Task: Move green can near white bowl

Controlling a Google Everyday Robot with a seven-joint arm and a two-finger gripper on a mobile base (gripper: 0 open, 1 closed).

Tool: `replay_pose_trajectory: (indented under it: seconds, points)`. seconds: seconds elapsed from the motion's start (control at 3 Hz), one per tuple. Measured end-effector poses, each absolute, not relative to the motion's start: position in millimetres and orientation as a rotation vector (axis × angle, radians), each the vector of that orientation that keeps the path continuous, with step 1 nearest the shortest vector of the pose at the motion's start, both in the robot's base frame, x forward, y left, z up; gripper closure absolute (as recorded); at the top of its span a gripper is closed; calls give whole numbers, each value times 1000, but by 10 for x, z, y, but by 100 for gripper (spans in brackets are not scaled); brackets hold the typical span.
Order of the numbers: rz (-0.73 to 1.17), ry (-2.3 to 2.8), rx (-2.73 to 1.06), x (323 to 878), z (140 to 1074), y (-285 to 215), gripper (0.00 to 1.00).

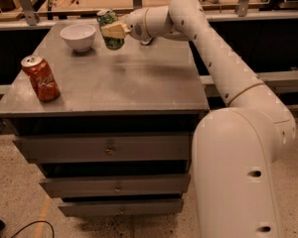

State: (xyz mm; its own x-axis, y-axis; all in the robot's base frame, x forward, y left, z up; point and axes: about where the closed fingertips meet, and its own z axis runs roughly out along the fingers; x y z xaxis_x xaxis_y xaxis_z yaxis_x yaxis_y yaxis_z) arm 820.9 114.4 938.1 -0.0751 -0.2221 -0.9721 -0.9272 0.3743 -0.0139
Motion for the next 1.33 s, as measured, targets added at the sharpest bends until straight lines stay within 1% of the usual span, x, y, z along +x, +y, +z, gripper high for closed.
replay_pose_trajectory:
  seconds: [0.33, 1.0, 1.33]
  points:
    - [866, 1564, -1002, 8255, 9318, 1317, 100]
    - [774, 1502, -899, 8182, 9224, 1428, 100]
    - [762, 1495, -881, 8194, 9138, 1485, 100]
